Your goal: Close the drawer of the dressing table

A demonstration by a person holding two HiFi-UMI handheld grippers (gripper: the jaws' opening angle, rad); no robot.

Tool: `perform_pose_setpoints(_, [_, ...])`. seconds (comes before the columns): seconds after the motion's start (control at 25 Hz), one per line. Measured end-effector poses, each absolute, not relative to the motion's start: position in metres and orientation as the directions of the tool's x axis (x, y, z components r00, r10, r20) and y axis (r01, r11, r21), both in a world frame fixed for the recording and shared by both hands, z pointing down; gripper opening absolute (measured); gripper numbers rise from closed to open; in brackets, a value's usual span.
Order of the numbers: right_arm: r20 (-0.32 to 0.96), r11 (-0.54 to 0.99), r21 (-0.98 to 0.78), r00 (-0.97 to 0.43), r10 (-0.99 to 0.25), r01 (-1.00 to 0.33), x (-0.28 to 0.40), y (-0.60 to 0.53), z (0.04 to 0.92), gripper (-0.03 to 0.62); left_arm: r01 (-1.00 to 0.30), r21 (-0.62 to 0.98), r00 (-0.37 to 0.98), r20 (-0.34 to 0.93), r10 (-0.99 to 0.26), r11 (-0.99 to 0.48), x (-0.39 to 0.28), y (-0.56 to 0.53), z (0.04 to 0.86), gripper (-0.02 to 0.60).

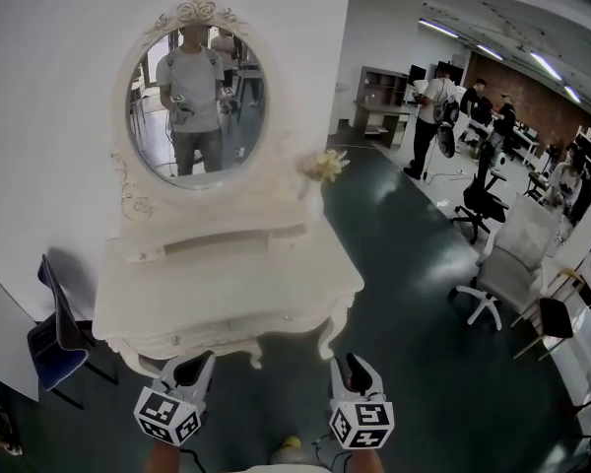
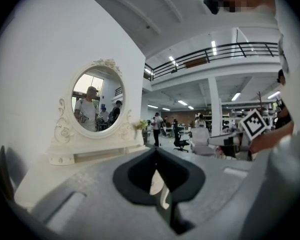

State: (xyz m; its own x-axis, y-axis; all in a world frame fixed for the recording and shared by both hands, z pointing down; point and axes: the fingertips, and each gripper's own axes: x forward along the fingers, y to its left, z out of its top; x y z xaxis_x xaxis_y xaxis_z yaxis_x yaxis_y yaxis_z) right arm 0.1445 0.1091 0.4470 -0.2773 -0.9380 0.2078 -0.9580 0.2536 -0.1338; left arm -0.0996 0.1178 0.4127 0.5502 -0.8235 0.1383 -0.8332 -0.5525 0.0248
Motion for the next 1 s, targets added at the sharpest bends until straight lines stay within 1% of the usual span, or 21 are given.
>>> perform_pose_setpoints(0.2, [0.244, 0.315, -0.092, -0.328, -0.913, -0.945, 0.172, 0.060, 0.447, 0.104, -0.847, 0.021, 0.529, 0.138, -0.837, -0.532, -0.068, 0.073, 0.402, -0.002])
perform_pose_setpoints(0.44, [0.256, 0.325, -0.136, -0.350, -0.901, -0.936, 0.198, 0.022, 0.453, 0.106, -0.863, 0.022, 0.500, 0.175, -0.848, -0.505, -0.048, 0.045, 0.410, -0.002])
perform_pose_setpoints(0.56, [0.258, 0.336, -0.105, -0.352, -0.900, -0.936, 0.201, 0.005, 0.454, 0.104, -0.870, 0.021, 0.488, 0.176, -0.855, -0.492, -0.044, 0.035, 0.410, -0.002])
perform_pose_setpoints(0.8, [0.247, 0.358, -0.098, -0.371, -0.895, -0.928, 0.202, -0.022, 0.451, 0.106, -0.869, 0.025, 0.491, 0.166, -0.855, -0.494, -0.038, 0.009, 0.408, -0.002])
perform_pose_setpoints(1.0, [0.249, 0.338, -0.064, -0.343, -0.905, -0.939, 0.200, -0.050, 0.457, 0.106, -0.865, 0.035, 0.499, 0.165, -0.851, -0.500, -0.041, -0.022, 0.413, -0.002])
